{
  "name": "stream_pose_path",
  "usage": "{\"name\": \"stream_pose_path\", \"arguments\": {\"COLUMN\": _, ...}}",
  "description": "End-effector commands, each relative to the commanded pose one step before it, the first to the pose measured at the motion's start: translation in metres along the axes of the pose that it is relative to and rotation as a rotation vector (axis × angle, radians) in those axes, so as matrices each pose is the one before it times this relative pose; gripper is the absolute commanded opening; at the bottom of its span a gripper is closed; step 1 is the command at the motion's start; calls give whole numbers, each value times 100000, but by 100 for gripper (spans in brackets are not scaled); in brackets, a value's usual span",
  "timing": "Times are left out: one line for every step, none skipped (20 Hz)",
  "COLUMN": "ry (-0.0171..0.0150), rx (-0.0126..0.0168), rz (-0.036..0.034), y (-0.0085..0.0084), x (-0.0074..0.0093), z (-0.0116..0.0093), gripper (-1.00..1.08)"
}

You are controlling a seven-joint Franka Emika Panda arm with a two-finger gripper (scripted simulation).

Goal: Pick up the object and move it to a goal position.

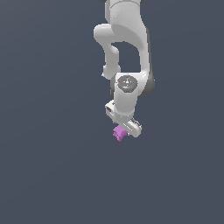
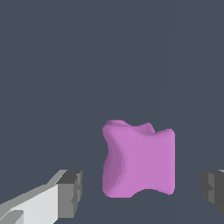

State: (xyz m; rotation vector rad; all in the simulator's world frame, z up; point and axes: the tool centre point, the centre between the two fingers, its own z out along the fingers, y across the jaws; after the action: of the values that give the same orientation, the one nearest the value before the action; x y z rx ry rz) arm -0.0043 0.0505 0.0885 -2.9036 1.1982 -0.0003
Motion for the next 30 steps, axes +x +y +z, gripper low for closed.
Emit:
{"name": "stream_pose_path", "arguments": {"ry": -35, "rx": -55, "rz": 72, "y": 39, "x": -6, "z": 471, "gripper": 100}}
{"name": "stream_pose_path", "arguments": {"ry": 0, "rx": 0, "rz": 0, "y": -4, "x": -21, "z": 340, "gripper": 100}}
{"name": "stream_pose_path", "arguments": {"ry": 6, "rx": -2, "rz": 69, "y": 24, "x": 5, "z": 411, "gripper": 100}}
{"name": "stream_pose_path", "arguments": {"ry": 0, "rx": 0, "rz": 0, "y": -3, "x": -32, "z": 485, "gripper": 100}}
{"name": "stream_pose_path", "arguments": {"ry": 9, "rx": -3, "rz": 97, "y": 36, "x": 7, "z": 552, "gripper": 100}}
{"name": "stream_pose_path", "arguments": {"ry": 6, "rx": -2, "rz": 69, "y": 24, "x": -8, "z": 589, "gripper": 100}}
{"name": "stream_pose_path", "arguments": {"ry": 0, "rx": 0, "rz": 0, "y": -5, "x": -33, "z": 522, "gripper": 100}}
{"name": "stream_pose_path", "arguments": {"ry": 6, "rx": -2, "rz": 69, "y": 19, "x": 7, "z": 443, "gripper": 100}}
{"name": "stream_pose_path", "arguments": {"ry": 0, "rx": 0, "rz": 0, "y": -13, "x": -14, "z": 367, "gripper": 100}}
{"name": "stream_pose_path", "arguments": {"ry": 6, "rx": 1, "rz": 69, "y": 8, "x": 28, "z": 287, "gripper": 100}}
{"name": "stream_pose_path", "arguments": {"ry": 0, "rx": 0, "rz": 0, "y": -24, "x": 7, "z": 211, "gripper": 100}}
{"name": "stream_pose_path", "arguments": {"ry": 0, "rx": 0, "rz": 0, "y": -28, "x": 16, "z": 135, "gripper": 100}}
{"name": "stream_pose_path", "arguments": {"ry": 0, "rx": 0, "rz": 0, "y": -25, "x": 19, "z": 68, "gripper": 100}}
{"name": "stream_pose_path", "arguments": {"ry": 0, "rx": 0, "rz": 0, "y": -11, "x": 9, "z": 18, "gripper": 100}}
{"name": "stream_pose_path", "arguments": {"ry": 0, "rx": 0, "rz": 0, "y": 0, "x": 0, "z": 0, "gripper": -100}}
{"name": "stream_pose_path", "arguments": {"ry": 0, "rx": 0, "rz": 0, "y": 0, "x": 0, "z": 0, "gripper": -100}}
{"name": "stream_pose_path", "arguments": {"ry": 0, "rx": 0, "rz": 0, "y": 0, "x": 0, "z": 0, "gripper": -100}}
{"name": "stream_pose_path", "arguments": {"ry": 0, "rx": 0, "rz": 0, "y": 0, "x": 0, "z": 0, "gripper": -100}}
{"name": "stream_pose_path", "arguments": {"ry": 0, "rx": 0, "rz": 0, "y": 0, "x": 0, "z": 0, "gripper": -100}}
{"name": "stream_pose_path", "arguments": {"ry": 0, "rx": 0, "rz": 0, "y": 0, "x": 0, "z": 0, "gripper": -100}}
{"name": "stream_pose_path", "arguments": {"ry": 0, "rx": 0, "rz": 0, "y": 0, "x": 0, "z": 0, "gripper": -100}}
{"name": "stream_pose_path", "arguments": {"ry": 0, "rx": 0, "rz": 0, "y": 0, "x": 0, "z": 0, "gripper": -100}}
{"name": "stream_pose_path", "arguments": {"ry": 0, "rx": 0, "rz": 0, "y": 0, "x": 0, "z": 0, "gripper": -100}}
{"name": "stream_pose_path", "arguments": {"ry": 0, "rx": 0, "rz": 0, "y": 0, "x": 0, "z": 0, "gripper": -100}}
{"name": "stream_pose_path", "arguments": {"ry": 11, "rx": 99, "rz": -66, "y": -51, "x": -32, "z": -75, "gripper": -100}}
{"name": "stream_pose_path", "arguments": {"ry": 0, "rx": 0, "rz": 0, "y": 19, "x": 11, "z": -23, "gripper": -100}}
{"name": "stream_pose_path", "arguments": {"ry": 0, "rx": 0, "rz": 0, "y": 57, "x": 33, "z": -69, "gripper": -100}}
{"name": "stream_pose_path", "arguments": {"ry": 0, "rx": 0, "rz": 0, "y": 96, "x": 56, "z": -115, "gripper": -100}}
{"name": "stream_pose_path", "arguments": {"ry": 0, "rx": 0, "rz": 0, "y": 134, "x": 78, "z": -162, "gripper": -100}}
{"name": "stream_pose_path", "arguments": {"ry": 0, "rx": 0, "rz": 0, "y": 173, "x": 101, "z": -209, "gripper": -100}}
